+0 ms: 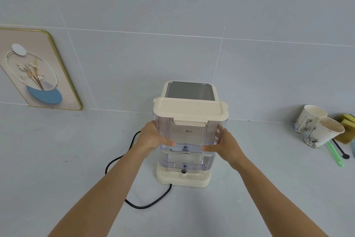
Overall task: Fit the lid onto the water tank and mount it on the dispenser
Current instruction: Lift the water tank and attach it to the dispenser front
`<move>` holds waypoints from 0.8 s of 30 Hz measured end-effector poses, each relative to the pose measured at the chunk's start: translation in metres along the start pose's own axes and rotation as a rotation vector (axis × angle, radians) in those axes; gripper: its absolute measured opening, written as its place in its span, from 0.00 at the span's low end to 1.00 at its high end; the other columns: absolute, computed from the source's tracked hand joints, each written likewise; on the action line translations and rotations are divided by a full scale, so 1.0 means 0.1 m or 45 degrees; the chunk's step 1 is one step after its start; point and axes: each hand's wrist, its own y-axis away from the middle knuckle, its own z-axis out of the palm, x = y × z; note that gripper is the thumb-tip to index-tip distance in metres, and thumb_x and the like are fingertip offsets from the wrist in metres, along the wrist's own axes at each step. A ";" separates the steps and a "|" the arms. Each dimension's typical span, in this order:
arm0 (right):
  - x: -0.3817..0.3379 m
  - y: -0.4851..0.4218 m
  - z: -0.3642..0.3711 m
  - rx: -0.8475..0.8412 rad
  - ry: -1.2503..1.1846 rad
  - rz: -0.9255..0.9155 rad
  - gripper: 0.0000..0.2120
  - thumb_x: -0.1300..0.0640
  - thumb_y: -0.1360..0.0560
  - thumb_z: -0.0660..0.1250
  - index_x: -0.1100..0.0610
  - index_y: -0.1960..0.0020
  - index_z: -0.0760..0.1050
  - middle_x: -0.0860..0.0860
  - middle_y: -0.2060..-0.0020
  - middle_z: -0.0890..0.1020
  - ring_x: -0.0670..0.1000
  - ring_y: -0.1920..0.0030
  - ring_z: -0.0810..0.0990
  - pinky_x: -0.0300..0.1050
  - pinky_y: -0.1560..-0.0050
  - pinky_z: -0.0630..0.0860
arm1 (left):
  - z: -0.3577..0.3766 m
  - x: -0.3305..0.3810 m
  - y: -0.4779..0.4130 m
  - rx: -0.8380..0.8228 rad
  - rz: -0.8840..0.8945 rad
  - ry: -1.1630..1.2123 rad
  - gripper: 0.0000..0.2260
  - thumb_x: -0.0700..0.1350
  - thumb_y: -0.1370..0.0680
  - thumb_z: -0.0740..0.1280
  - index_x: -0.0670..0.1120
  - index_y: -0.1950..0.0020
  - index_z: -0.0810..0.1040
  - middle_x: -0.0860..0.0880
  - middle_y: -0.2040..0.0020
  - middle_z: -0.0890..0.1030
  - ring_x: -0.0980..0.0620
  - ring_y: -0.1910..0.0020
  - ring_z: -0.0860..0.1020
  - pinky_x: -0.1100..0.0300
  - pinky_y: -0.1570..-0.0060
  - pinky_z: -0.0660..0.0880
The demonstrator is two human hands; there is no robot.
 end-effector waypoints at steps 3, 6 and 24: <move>0.04 0.00 0.02 -0.004 0.002 0.003 0.40 0.62 0.42 0.77 0.51 0.34 0.65 0.51 0.39 0.78 0.55 0.38 0.75 0.54 0.36 0.72 | 0.01 -0.03 -0.01 -0.013 0.003 0.024 0.32 0.31 0.40 0.78 0.39 0.38 0.74 0.47 0.44 0.79 0.51 0.47 0.74 0.59 0.50 0.70; 0.09 -0.01 0.04 -0.003 0.020 -0.003 0.40 0.61 0.42 0.77 0.51 0.34 0.64 0.51 0.39 0.78 0.55 0.38 0.75 0.54 0.36 0.72 | 0.03 -0.05 -0.01 -0.019 0.010 0.043 0.31 0.29 0.40 0.77 0.39 0.38 0.73 0.49 0.47 0.77 0.50 0.46 0.74 0.60 0.50 0.70; 0.30 -0.03 0.11 -0.009 0.095 0.022 0.44 0.57 0.41 0.77 0.50 0.30 0.59 0.50 0.34 0.73 0.55 0.34 0.72 0.54 0.35 0.70 | 0.10 -0.34 -0.11 -0.006 0.040 0.051 0.33 0.31 0.42 0.78 0.39 0.38 0.73 0.47 0.41 0.78 0.49 0.40 0.75 0.55 0.43 0.73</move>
